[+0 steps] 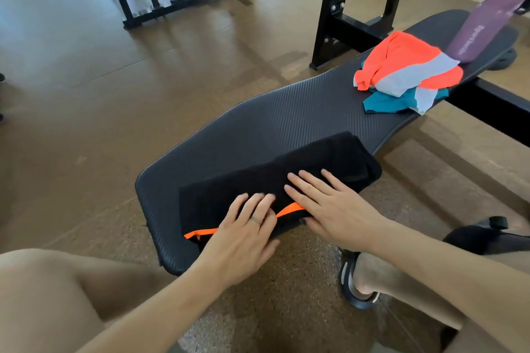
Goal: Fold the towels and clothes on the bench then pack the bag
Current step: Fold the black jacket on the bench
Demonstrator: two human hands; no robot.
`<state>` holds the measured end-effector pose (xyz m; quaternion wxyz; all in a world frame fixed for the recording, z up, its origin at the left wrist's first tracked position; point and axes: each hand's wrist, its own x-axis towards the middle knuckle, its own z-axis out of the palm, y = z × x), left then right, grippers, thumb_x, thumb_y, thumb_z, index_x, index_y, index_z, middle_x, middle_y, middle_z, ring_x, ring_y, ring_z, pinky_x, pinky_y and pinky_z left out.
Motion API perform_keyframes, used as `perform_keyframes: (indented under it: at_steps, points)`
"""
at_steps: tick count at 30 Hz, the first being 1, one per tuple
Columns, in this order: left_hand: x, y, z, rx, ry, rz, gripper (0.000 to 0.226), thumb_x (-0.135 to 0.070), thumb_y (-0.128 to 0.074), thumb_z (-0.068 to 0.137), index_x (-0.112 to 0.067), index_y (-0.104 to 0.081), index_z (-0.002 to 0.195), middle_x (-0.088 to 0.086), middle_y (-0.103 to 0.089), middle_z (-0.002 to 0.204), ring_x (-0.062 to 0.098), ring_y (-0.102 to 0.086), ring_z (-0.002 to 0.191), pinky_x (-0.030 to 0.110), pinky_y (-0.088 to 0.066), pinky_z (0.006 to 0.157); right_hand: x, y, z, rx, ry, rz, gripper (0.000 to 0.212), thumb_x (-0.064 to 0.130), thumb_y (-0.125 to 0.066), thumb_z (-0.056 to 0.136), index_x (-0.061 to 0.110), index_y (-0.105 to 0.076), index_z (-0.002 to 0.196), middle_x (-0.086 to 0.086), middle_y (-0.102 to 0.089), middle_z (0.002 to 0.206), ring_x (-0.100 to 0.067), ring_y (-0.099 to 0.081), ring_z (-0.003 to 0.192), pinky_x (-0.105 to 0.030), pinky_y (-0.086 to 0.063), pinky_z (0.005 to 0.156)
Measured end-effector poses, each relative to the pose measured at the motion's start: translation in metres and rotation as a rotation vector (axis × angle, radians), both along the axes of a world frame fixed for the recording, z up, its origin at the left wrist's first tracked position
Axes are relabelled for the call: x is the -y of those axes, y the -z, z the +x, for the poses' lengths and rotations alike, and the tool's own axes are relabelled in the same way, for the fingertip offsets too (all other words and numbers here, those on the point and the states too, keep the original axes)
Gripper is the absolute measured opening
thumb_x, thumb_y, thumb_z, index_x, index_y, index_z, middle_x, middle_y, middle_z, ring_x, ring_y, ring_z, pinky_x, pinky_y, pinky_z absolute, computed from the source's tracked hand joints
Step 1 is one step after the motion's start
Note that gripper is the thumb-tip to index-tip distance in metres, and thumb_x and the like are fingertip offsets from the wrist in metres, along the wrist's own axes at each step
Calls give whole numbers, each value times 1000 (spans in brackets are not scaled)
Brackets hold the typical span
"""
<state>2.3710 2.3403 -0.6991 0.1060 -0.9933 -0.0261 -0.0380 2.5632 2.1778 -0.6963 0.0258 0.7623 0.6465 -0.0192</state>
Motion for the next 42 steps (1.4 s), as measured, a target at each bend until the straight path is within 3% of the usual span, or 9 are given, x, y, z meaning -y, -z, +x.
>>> perform_keyframes:
  at_steps: [4, 10, 16, 22, 28, 32, 34, 38, 42]
  points:
    - [4, 7, 1, -47, 17, -15, 38, -26, -49, 103, -1, -46, 133, 29, -14, 163, 39, -8, 155, 61, -22, 119, -9, -9, -10, -86, 1, 67, 67, 60, -20, 104, 29, -4, 161, 4, 2, 169, -13, 8, 155, -45, -2, 126]
    - [-29, -3, 5, -55, 116, -18, 66, -8, -52, 90, -14, -37, 154, 18, -24, 165, 32, -24, 152, 57, -29, 119, -12, 0, 19, -58, 57, 36, 57, 55, -10, 106, 36, -6, 160, 4, -1, 168, -15, 6, 155, -48, -5, 126]
    - [-80, -16, 9, -119, 93, 80, 72, 4, -66, 81, -8, -46, 149, 16, -37, 160, 33, -41, 145, 56, -39, 113, 0, -5, 60, 1, 273, 78, 60, 53, -10, 104, 32, -21, 159, -1, -18, 167, -20, -9, 155, -45, -10, 126]
    - [-59, -33, 34, -6, -112, -195, 43, -21, -45, 89, -6, -62, 125, 16, -53, 147, 33, -55, 132, 45, -43, 112, -6, -24, 64, -573, 869, 320, 70, 51, -55, 97, 23, -28, 155, -10, -29, 158, -30, -27, 146, -44, -30, 116]
    - [-9, -24, 94, 101, -431, -347, 67, -52, -17, 105, -17, -11, 162, 11, -7, 169, 28, -5, 157, 45, -4, 127, -9, -28, 71, -1009, 1227, 360, 104, 49, -78, 82, 20, -13, 158, -12, -23, 161, -35, -33, 144, -46, -34, 112]
    - [4, 2, 101, -32, -498, -345, 65, -50, -14, 106, -21, -1, 162, 10, 4, 170, 29, 8, 156, 52, -2, 126, -3, -24, 78, -1079, 1218, 261, 112, 41, -83, 78, 21, -9, 160, -8, -27, 162, -31, -33, 144, -43, -31, 114]
    - [4, 5, 101, -30, -504, -337, 65, -50, -13, 106, -21, -1, 162, 10, 4, 170, 29, 7, 156, 52, -2, 126, -2, -33, 79, -1132, 1220, 212, 111, 43, -87, 69, 20, -24, 157, -7, -39, 157, -31, -43, 138, -45, -36, 115]
    - [0, 0, 96, -41, -461, -421, 65, -47, -6, 104, -18, -5, 162, 9, 3, 170, 26, 7, 156, 47, 0, 127, -10, -62, 74, -1236, 1180, 315, 66, 36, -86, 59, 19, -65, 119, -6, -71, 113, -29, -68, 103, -51, -54, 96]
    - [-24, -40, 92, -14, -457, -1014, 51, -32, -23, 111, -14, -35, 156, 3, -21, 167, 17, -13, 155, 31, -7, 124, -60, -124, 38, -876, 941, 407, 31, 29, -77, 70, 14, -65, 95, -4, -68, 95, -22, -63, 89, -39, -53, 74]
